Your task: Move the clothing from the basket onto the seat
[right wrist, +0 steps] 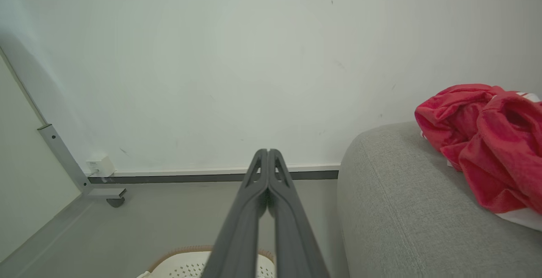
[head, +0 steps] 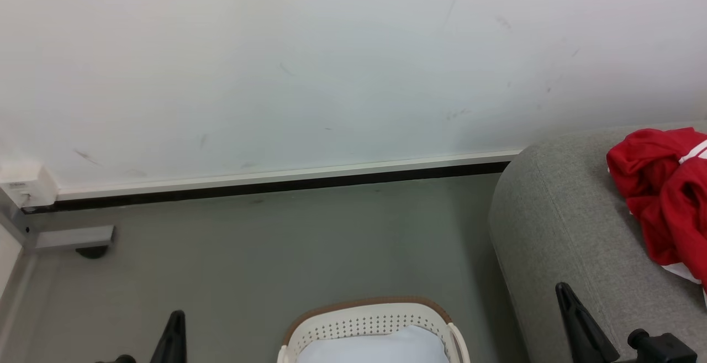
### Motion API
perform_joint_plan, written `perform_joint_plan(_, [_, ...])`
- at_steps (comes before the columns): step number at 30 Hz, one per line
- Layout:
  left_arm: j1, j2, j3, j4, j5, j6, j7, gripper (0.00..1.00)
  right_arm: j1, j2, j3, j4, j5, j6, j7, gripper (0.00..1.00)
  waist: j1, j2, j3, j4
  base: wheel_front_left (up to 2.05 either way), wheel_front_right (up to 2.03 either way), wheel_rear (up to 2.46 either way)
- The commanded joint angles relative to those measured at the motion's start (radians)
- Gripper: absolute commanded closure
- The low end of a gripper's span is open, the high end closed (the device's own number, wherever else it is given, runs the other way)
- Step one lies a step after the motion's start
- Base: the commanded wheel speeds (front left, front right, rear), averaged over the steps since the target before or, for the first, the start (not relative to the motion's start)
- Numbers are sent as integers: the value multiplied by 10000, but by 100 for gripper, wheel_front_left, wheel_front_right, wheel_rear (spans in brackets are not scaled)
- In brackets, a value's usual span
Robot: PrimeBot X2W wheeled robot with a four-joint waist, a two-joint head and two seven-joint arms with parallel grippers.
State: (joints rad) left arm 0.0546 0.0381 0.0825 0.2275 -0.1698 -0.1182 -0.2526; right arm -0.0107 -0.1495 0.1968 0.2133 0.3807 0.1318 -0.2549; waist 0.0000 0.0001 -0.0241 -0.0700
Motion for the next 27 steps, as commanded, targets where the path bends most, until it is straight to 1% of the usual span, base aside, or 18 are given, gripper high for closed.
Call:
perform_joint_plan(1, [-223, 43, 103, -62, -576, -6, 172, 100, -129, 0, -121, -135, 514, -1, 98, 100, 0, -1, 4, 14, 0, 0, 0])
perform_joint_plan(13, [-433, 61, 89, -75, -2864, -27, 702, 100, -307, 77, -517, -49, 2531, -3, 609, 100, 0, -1, 27, 82, 0, 0, 0])
perform_joint_plan(14, [-433, 61, 89, -75, -2864, -27, 702, 100, -307, 77, -517, -49, 2531, -3, 609, 100, 0, -1, 27, 82, 0, 0, 0])
perform_joint_plan(27, [-666, 79, 121, -53, -4968, -50, 1227, 100, -466, 164, -892, 17, 4402, -5, 1087, 100, 0, -1, 53, 155, 0, 0, 0])
